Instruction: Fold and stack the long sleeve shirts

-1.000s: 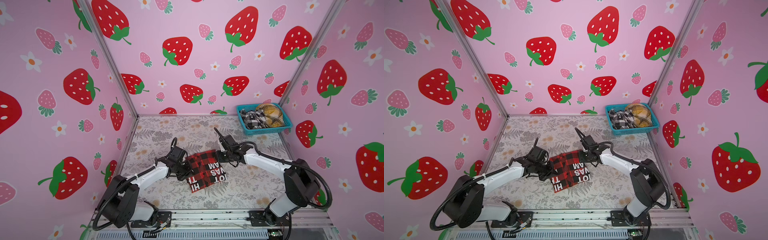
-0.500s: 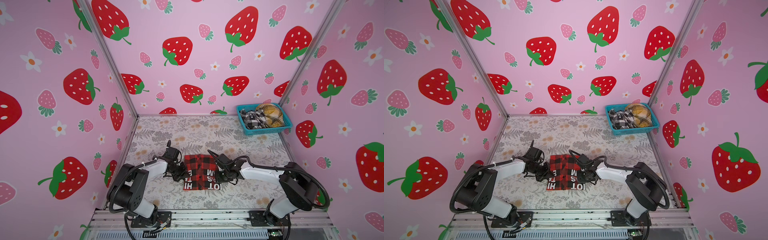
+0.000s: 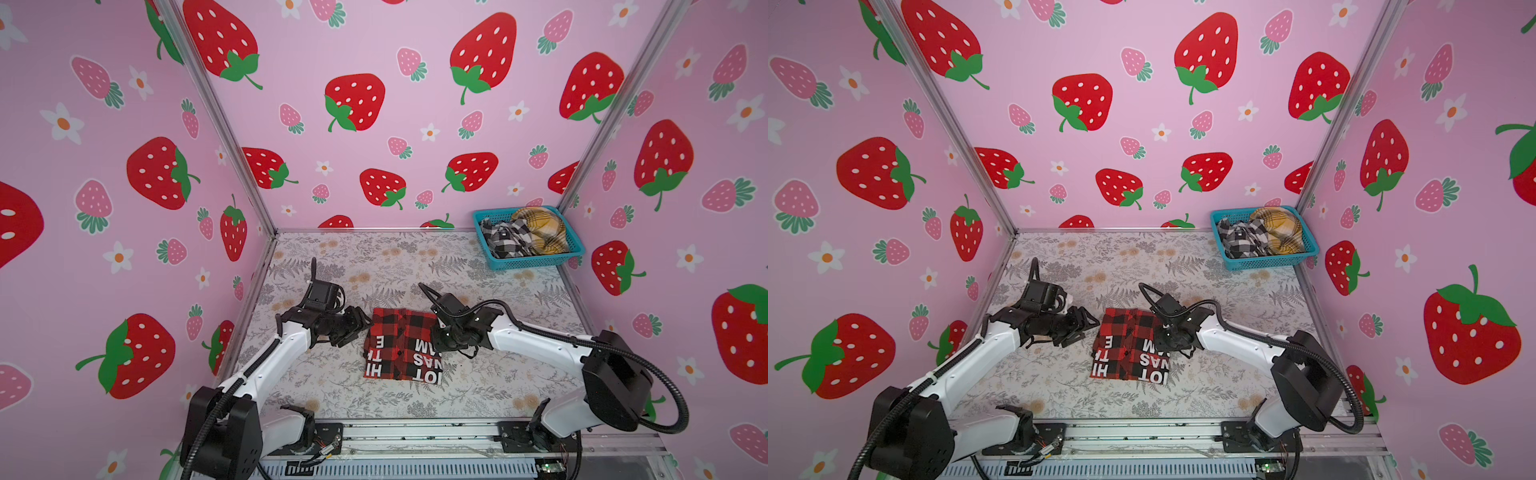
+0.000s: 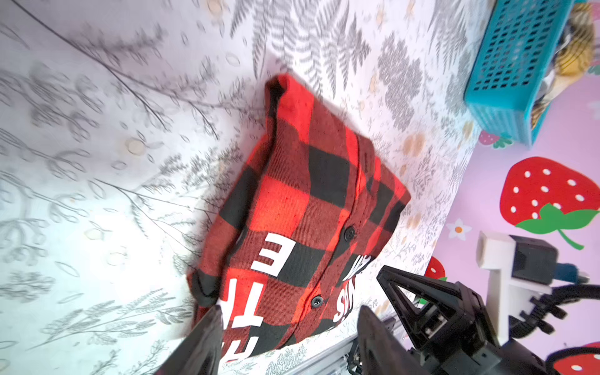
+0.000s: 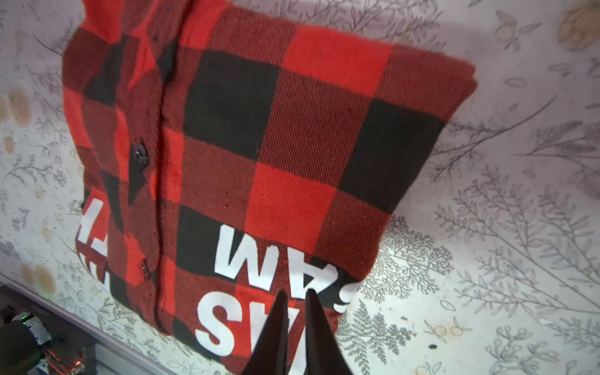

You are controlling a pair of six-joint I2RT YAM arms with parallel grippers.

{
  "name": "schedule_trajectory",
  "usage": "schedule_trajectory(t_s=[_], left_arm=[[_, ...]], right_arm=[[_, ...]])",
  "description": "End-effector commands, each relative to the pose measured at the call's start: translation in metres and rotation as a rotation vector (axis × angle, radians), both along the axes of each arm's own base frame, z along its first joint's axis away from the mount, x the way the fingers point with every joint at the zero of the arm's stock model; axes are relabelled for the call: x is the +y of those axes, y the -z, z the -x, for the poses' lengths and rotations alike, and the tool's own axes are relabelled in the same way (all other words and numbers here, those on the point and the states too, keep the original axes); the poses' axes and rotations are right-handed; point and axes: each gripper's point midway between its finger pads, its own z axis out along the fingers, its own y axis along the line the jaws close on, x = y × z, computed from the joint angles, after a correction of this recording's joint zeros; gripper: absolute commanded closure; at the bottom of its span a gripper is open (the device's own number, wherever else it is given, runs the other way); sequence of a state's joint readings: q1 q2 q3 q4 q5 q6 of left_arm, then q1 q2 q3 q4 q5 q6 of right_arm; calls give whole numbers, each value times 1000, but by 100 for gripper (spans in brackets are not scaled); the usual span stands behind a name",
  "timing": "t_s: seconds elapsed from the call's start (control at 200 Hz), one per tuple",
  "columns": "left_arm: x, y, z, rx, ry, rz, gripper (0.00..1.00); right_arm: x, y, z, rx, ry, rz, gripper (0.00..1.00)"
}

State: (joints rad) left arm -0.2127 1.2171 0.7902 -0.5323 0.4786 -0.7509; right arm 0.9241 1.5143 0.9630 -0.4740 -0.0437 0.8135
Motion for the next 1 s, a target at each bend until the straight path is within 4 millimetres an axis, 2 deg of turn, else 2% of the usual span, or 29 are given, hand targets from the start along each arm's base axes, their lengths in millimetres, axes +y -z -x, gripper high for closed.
schedule_trajectory(t_s=[0.0,0.11,0.155,0.205,0.265,0.345,0.45,0.61,0.76,0.996], left_arm=[[16,29,17,135,-2,-26,33],[15,42,15,157,-16,-5,30],[15,45,13,157,-26,-2,27],[14,51,11,160,-33,5,18],[12,58,9,170,-35,14,15],[6,69,8,192,-30,34,10],[-9,79,9,206,0,50,10],[-25,91,14,232,15,65,15],[-34,95,17,230,15,101,22],[-48,103,20,251,14,192,43]], right_arm=[[-2,7,-8,5,2,33,85],[1,19,-10,24,2,26,85],[2,26,-10,39,2,24,86],[0,33,-10,52,5,29,86],[-3,40,-11,62,15,36,86],[-6,47,-13,76,24,33,86],[-8,54,-15,91,30,39,86],[-16,61,-23,100,50,55,86],[-14,59,-28,100,44,46,86],[-11,63,-27,107,41,37,87]])
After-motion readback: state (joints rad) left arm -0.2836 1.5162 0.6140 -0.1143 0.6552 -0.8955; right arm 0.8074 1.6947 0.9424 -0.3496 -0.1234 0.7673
